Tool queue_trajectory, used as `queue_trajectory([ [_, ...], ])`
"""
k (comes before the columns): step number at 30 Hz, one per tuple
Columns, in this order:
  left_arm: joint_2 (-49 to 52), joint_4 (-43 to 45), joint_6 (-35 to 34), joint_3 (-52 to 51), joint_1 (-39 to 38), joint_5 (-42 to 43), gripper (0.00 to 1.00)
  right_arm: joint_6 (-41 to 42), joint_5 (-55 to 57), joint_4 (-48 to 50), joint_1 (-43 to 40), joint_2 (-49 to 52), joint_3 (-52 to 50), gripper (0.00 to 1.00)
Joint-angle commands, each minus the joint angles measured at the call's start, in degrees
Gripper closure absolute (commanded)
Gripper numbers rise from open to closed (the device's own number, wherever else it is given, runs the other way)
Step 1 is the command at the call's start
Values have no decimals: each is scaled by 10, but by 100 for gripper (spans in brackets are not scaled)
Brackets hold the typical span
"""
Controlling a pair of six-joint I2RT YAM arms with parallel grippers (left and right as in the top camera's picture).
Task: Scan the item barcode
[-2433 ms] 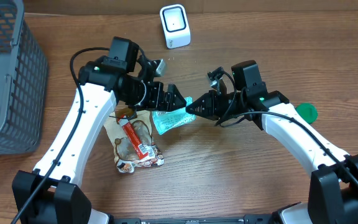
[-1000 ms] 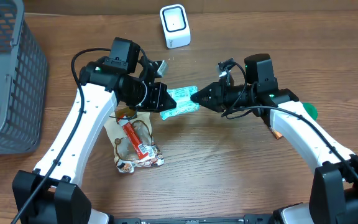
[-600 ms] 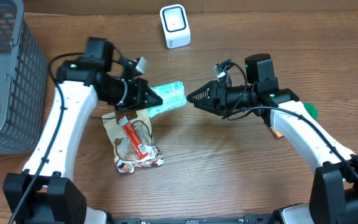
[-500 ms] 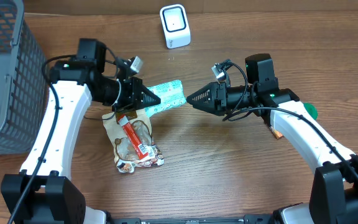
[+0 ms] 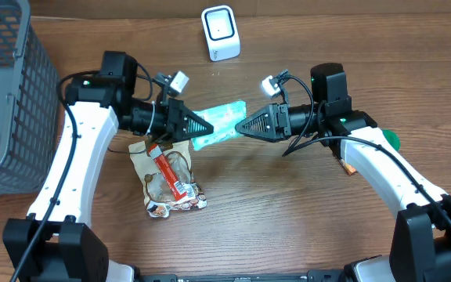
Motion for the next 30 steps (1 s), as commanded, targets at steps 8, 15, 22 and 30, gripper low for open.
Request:
queue_trajectory([
  [8,0,3,21,-2,-13,28,96,-2,-24,4,2,-15,13,85],
  [15,0,10,21,-2,-13,23,96,-2,-22,4,2,-15,13,52],
  [22,0,12,21,-2,-13,23,96,-3,-22,-3,2,-15,12,96],
  [30,0,12,21,-2,-13,22,96,-2,41,7,2,-15,12,44],
])
